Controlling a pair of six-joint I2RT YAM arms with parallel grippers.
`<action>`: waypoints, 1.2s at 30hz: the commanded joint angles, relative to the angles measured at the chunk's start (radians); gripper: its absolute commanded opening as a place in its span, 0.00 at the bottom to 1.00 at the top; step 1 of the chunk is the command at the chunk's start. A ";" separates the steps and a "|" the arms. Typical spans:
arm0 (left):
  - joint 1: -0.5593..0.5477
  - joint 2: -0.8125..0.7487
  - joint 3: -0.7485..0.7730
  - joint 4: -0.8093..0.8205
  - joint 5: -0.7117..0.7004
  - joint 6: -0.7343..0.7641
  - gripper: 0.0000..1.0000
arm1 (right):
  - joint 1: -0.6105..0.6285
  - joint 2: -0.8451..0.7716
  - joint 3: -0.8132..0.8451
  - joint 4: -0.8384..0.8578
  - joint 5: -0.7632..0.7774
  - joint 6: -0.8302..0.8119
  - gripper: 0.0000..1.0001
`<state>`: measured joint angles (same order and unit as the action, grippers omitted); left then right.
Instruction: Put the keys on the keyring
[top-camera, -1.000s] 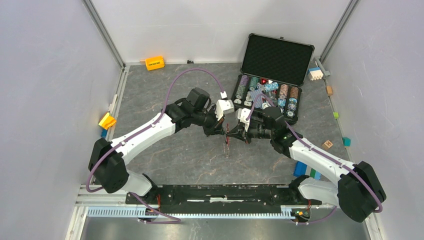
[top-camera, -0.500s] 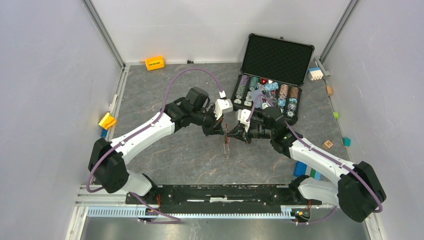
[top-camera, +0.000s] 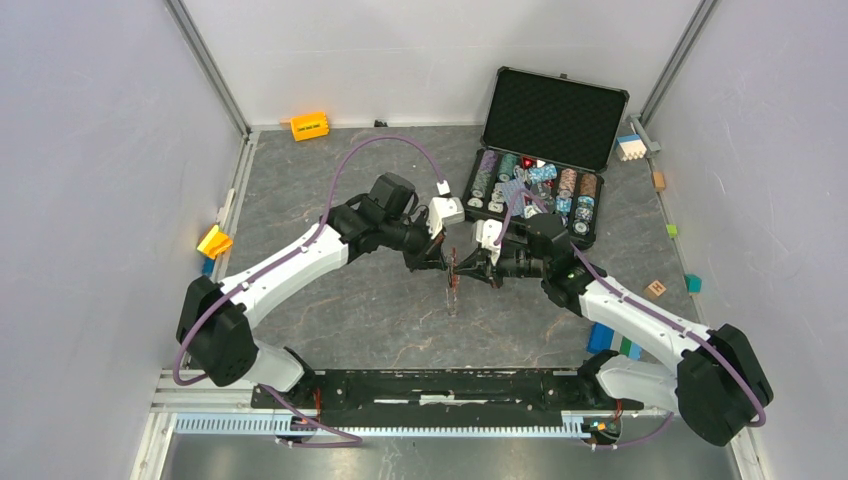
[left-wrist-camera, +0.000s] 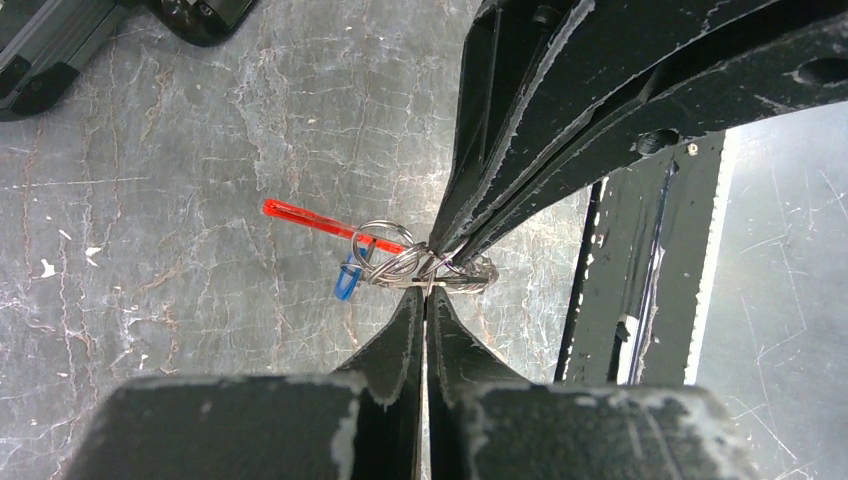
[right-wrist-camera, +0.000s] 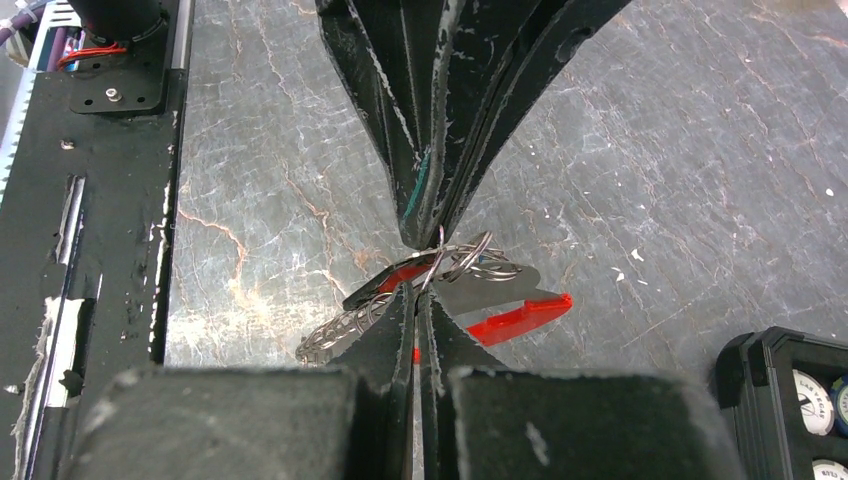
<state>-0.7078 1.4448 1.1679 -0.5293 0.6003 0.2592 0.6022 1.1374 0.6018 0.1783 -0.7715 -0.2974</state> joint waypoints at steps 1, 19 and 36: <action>0.026 0.007 0.032 0.017 -0.016 0.030 0.02 | 0.010 -0.043 0.010 0.051 -0.089 -0.013 0.00; 0.045 0.005 0.024 -0.001 0.053 0.064 0.02 | 0.010 -0.053 0.003 0.066 -0.121 -0.014 0.00; 0.050 0.031 0.009 -0.032 0.280 0.075 0.02 | 0.003 -0.085 -0.030 0.126 -0.172 -0.023 0.00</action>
<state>-0.6674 1.4666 1.1679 -0.5861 0.8013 0.3119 0.6003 1.0924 0.5694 0.2169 -0.8696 -0.3122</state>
